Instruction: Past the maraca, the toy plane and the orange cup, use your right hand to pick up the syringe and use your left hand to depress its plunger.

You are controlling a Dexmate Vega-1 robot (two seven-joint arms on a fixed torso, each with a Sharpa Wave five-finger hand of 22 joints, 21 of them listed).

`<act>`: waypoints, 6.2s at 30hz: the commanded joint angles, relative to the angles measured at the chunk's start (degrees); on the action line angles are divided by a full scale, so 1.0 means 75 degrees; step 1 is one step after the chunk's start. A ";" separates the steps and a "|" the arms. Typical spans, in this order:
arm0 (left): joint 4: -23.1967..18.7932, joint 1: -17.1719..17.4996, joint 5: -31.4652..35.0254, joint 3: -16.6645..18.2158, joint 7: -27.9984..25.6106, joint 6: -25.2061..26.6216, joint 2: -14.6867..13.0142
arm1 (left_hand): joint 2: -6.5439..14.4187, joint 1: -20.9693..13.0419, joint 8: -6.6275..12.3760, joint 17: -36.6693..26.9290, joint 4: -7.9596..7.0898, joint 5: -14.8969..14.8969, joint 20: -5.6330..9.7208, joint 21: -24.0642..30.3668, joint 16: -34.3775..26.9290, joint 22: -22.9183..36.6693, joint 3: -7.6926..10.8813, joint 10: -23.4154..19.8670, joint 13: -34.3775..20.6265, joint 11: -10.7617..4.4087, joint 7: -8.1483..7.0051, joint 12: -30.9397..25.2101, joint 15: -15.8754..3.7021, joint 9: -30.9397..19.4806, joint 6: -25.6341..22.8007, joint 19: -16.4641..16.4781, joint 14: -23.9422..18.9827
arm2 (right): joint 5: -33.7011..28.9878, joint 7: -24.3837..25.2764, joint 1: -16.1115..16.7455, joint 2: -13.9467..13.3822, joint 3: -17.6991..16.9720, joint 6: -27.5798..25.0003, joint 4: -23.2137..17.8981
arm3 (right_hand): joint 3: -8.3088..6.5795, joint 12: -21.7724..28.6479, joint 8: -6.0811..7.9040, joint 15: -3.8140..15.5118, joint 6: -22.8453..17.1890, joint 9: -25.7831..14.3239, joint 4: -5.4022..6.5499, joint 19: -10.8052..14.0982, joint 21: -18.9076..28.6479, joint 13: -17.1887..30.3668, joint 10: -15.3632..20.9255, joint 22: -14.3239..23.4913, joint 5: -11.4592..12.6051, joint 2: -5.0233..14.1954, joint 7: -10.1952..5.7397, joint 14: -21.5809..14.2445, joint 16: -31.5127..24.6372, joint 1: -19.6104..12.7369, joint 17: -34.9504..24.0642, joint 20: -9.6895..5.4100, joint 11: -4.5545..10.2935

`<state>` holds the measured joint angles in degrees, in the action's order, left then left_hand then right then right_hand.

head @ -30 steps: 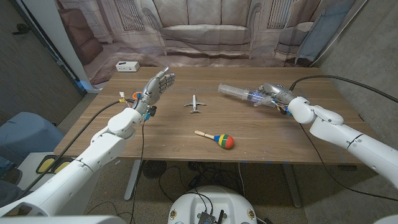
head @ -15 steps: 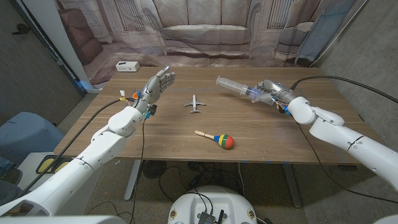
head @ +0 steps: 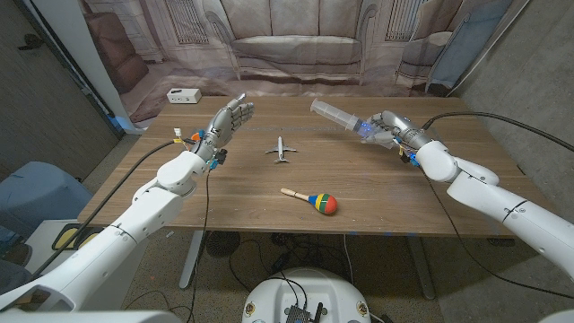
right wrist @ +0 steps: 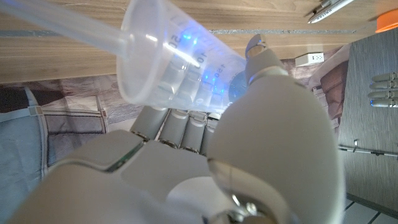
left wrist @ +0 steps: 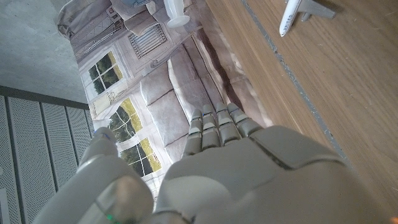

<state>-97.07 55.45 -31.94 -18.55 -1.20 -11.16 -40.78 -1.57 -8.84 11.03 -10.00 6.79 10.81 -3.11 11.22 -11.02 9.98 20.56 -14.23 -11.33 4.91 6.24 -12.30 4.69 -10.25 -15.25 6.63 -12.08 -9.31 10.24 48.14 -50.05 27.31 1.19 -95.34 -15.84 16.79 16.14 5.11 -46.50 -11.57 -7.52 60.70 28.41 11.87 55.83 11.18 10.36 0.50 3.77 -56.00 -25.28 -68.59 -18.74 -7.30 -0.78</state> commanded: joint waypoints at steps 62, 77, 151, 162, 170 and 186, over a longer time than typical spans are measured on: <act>0.0696 -0.1162 0.0680 -0.0449 0.0761 -0.1198 0.0497 | 0.0074 -0.0034 -0.0001 -0.0037 0.0017 -0.0005 -0.0019 0.0044 -0.0011 0.0031 -0.0041 -0.0168 -0.0010 -0.0037 0.0033 -0.0020 -0.0075 -0.0011 -0.0116 0.0172 -0.0199 | 0.0749 0.1155 0.1499 0.0541 -0.1237 0.1264 -0.0861 | -0.0839 0.0090 -0.0179 0.0798 -0.0946 -0.0026 0.0633 0.0008 0.0367 0.0373 0.0180 0.0016 -0.0023 0.1294 -0.0676 -0.0517 0.0082 0.0001 -0.0305 -0.0163 -0.0021; 0.0775 -0.1441 0.0889 -0.0576 0.0978 -0.1418 0.0567 | 0.0078 -0.0058 -0.0006 -0.0035 0.0030 -0.0003 -0.0010 0.0037 0.0001 0.0029 -0.0043 -0.0149 -0.0009 -0.0088 -0.0006 -0.0005 -0.0114 -0.0010 -0.0130 0.0182 -0.0201 | 0.0705 0.0979 0.1415 0.0536 -0.1136 0.1053 -0.1023 | -0.0861 0.0070 -0.0235 0.0808 -0.0932 -0.0035 0.0611 -0.0055 0.0447 0.0409 0.0172 0.0013 -0.0021 0.1302 -0.0682 -0.0494 0.0134 0.0007 -0.0334 -0.0168 -0.0028; 0.1756 -0.2663 0.2493 -0.1562 0.1235 -0.2028 0.1183 | 0.0151 -0.0305 -0.0019 -0.0023 0.0122 0.0015 0.0318 0.0013 0.0031 0.0021 -0.0007 -0.0254 -0.0001 -0.0397 -0.0253 -0.0009 -0.0298 -0.0002 -0.0224 0.0182 -0.0145 | 0.0601 0.1002 0.1356 0.0617 -0.1006 0.0725 -0.1277 | -0.0915 -0.0036 -0.0382 0.0803 -0.0954 -0.0074 0.0553 -0.0247 0.0827 0.0486 0.0187 -0.0002 -0.0015 0.1319 -0.0652 -0.0515 0.0263 0.0010 -0.0469 -0.0173 -0.0007; 0.1683 -0.2687 0.2558 -0.1612 0.1275 -0.1936 0.1159 | 0.0149 -0.0322 -0.0021 -0.0023 0.0126 0.0015 0.0297 0.0003 0.0038 0.0021 -0.0011 -0.0237 0.0000 -0.0459 -0.0295 0.0002 -0.0324 -0.0002 -0.0232 0.0165 -0.0134 | 0.0609 0.1010 0.1365 0.0607 -0.1009 0.0748 -0.1270 | -0.0911 -0.0054 -0.0394 0.0782 -0.0971 -0.0079 0.0545 -0.0280 0.0889 0.0494 0.0191 -0.0006 -0.0020 0.1316 -0.0648 -0.0518 0.0277 0.0017 -0.0489 -0.0171 -0.0011; 0.1697 -0.2701 0.2531 -0.1642 0.1325 -0.1921 0.1178 | 0.0146 -0.0328 -0.0013 -0.0023 0.0124 0.0014 0.0284 -0.0001 0.0036 0.0021 -0.0017 -0.0277 0.0000 -0.0489 -0.0293 -0.0009 -0.0344 -0.0002 -0.0262 0.0157 -0.0140 | 0.0588 0.1010 0.1355 0.0592 -0.1019 0.0831 -0.1288 | -0.0914 -0.0059 -0.0402 0.0774 -0.0974 -0.0081 0.0541 -0.0305 0.0917 0.0503 0.0195 -0.0008 -0.0021 0.1320 -0.0647 -0.0514 0.0288 0.0017 -0.0497 -0.0170 -0.0019; 0.1699 -0.2751 0.2536 -0.1725 0.1474 -0.1856 0.1156 | 0.0143 -0.0337 -0.0016 -0.0024 0.0120 0.0013 0.0271 -0.0007 0.0036 0.0022 -0.0027 -0.0308 0.0000 -0.0450 -0.0288 -0.0011 -0.0344 -0.0002 -0.0279 0.0139 -0.0145 | 0.0534 0.1034 0.1313 0.0650 -0.1037 0.1002 -0.1303 | -0.0911 -0.0080 -0.0422 0.0789 -0.0984 -0.0087 0.0518 -0.0340 0.1021 0.0523 0.0202 -0.0014 -0.0023 0.1311 -0.0641 -0.0531 0.0303 0.0015 -0.0527 -0.0170 -0.0008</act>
<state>-84.27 35.10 -13.02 -30.98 8.90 -25.48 -31.97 -0.37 -10.66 11.02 -10.00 7.51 10.81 -1.05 11.23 -10.80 9.98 20.33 -16.26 -11.05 1.20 4.09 -12.14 2.34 -10.00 -16.75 7.66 -12.99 -4.95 17.84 58.34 -45.55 19.58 7.75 -105.05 -16.09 15.85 12.86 5.22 -48.42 -12.14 -7.77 58.42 35.53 15.58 56.53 10.92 9.96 0.50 3.86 -56.30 -23.28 -68.59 -22.47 -8.68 -1.34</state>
